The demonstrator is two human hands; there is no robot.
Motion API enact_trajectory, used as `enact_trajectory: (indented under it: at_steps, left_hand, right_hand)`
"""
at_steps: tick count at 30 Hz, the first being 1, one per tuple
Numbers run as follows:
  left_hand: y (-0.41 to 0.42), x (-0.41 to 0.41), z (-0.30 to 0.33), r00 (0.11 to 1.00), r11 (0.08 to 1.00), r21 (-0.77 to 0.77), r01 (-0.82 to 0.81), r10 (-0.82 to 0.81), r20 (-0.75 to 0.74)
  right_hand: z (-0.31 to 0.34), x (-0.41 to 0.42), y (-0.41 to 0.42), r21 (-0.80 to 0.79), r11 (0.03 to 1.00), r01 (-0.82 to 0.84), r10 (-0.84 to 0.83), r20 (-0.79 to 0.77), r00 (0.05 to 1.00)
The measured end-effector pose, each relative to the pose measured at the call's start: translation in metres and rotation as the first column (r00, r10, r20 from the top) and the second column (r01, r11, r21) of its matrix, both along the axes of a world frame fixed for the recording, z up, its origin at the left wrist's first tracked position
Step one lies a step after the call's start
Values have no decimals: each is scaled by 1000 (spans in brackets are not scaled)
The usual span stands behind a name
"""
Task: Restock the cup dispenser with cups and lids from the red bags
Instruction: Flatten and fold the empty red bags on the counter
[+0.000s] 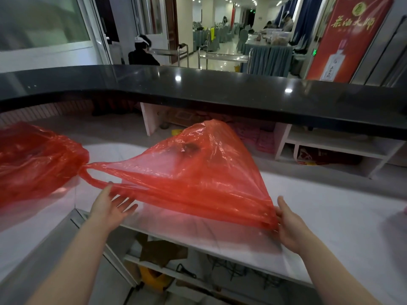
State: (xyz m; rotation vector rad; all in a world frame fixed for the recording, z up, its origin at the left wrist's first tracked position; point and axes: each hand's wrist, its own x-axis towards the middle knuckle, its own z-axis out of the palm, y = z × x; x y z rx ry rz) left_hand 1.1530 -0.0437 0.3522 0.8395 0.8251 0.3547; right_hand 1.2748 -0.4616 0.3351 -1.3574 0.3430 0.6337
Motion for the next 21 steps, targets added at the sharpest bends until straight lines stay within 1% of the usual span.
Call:
enact_trajectory:
  at_steps: [1, 3, 6, 8, 10, 13, 15, 17, 19, 21]
  left_hand:
    - [2, 0, -3, 999, 999, 38, 13, -11, -30]
    - [9, 0, -10, 997, 998, 67, 15, -10, -75]
    - [20, -3, -17, 996, 998, 45, -46, 49, -74]
    - [25, -5, -19, 993, 995, 42, -85, 88, -76]
    - [24, -5, -15, 992, 995, 51, -88, 92, -86]
    - [7, -4, -11, 992, 990, 129, -57, 71, -102]
    - [-16, -5, -7, 989, 982, 177, 60, -35, -141]
    - [-38, -5, -5, 956, 949, 200, 242, -199, -215]
    - [-56, -5, -2, 889, 885, 205, 417, -351, -293]
    - [-68, -5, 4, 808, 805, 200, 559, -474, -349]
  right_hand:
    - [0, 0, 3, 1, 999, 48, -48, 4, 999]
    - [0, 1, 7, -19, 994, 106, -106, 37, 994]
    - [-4, 1, 5, -95, 984, 151, -142, 90, 986]
    - [-9, 2, 3, -99, 978, 185, -175, 103, 979]
    - [-16, 3, 1, -119, 974, 195, -182, 111, 977]
    - [-23, 2, 2, -146, 969, 200, -184, 114, 976]
    - [-24, 2, 4, -154, 964, 215, -196, 129, 972]
    - [-24, 1, 8, -156, 963, 218, -196, 149, 969]
    - [-22, -2, 13, -153, 963, 222, -192, 184, 964]
    - [-19, -5, 18, -203, 954, 220, -162, 269, 949]
